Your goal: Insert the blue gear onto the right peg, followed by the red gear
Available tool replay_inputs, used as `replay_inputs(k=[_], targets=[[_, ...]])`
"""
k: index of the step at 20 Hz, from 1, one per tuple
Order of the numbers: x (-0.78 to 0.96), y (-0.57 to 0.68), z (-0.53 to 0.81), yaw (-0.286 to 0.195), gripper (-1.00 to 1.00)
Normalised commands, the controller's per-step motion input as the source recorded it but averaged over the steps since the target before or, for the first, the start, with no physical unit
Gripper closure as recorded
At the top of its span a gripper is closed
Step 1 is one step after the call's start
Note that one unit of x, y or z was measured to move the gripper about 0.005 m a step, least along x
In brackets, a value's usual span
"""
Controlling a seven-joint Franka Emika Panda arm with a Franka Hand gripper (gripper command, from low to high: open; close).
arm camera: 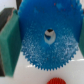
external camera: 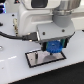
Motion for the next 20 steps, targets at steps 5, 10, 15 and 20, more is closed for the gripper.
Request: replay_inputs(k=[5,10,15,20], targets=[[0.26,-0.04,-0.07,0.0,1.0],[0.22,0.0,-0.2,0.0,1.0],[0.12,0.05,-0.14,0.0,-1.0],[0.03,0.07,-0.01,0.0,-1.0]])
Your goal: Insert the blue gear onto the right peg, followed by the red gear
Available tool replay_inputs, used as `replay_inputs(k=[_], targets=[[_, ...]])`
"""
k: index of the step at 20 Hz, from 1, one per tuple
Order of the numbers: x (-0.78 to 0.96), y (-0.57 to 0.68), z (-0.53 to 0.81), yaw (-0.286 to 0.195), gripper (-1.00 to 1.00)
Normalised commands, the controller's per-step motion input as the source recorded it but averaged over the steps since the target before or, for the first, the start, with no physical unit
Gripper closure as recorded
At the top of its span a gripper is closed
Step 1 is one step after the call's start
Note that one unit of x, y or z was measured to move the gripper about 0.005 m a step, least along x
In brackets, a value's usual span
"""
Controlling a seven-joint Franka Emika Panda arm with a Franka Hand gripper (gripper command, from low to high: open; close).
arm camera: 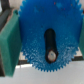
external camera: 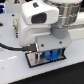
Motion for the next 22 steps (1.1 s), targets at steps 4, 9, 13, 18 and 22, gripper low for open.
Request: replay_inputs(k=[4,9,13,18,22], targets=[[-0.09,0.11,0.37,0.0,-1.0],[-0.37,0.12,0.35,0.0,-1.0],[-0.5,0.22,0.28,0.0,-1.0],[-0.6,0.11,0.14,0.0,-1.0],[-0.67,0.02,0.0,0.0,-1.0]])
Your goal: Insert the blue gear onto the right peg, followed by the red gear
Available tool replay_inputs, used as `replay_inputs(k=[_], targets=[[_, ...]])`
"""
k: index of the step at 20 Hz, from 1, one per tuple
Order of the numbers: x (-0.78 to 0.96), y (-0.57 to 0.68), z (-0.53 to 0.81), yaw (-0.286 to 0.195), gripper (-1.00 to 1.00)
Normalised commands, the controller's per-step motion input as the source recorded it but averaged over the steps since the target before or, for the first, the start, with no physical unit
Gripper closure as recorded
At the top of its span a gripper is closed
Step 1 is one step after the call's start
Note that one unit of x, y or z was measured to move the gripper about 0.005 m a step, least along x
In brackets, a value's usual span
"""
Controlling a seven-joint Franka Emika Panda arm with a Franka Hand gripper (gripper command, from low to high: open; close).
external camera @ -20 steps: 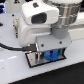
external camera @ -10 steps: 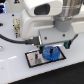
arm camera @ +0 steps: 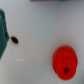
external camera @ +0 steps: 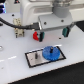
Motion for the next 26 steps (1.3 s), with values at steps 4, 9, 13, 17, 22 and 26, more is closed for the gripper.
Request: replay_inputs(k=[4,9,13,17,22,26], targets=[[-0.69,0.08,0.02,0.0,-1.0],[-0.59,-0.13,-0.17,0.0,-1.0],[-0.39,-0.11,-0.23,0.0,-1.0],[-0.5,0.01,-0.15,0.0,-1.0],[-0.19,-0.03,-0.11,0.0,-1.0],[0.21,-0.22,0.0,0.0,-1.0]])
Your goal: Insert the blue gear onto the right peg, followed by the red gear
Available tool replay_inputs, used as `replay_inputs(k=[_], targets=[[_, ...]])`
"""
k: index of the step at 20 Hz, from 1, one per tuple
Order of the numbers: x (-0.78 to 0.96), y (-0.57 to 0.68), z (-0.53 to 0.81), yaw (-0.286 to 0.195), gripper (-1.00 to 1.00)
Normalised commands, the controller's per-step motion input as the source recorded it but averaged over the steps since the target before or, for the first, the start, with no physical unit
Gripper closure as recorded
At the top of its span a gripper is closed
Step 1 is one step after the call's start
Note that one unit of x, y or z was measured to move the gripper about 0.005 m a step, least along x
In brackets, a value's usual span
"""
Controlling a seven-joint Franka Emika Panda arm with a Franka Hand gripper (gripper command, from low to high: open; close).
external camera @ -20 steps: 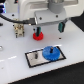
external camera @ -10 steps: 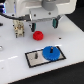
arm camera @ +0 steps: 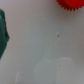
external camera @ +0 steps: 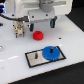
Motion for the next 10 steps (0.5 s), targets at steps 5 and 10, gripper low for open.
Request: replay_inputs(k=[5,10], targets=[[0.22,-0.39,0.0,0.0,-1.0],[0.02,-0.21,-0.04,0.0,-1.0]])
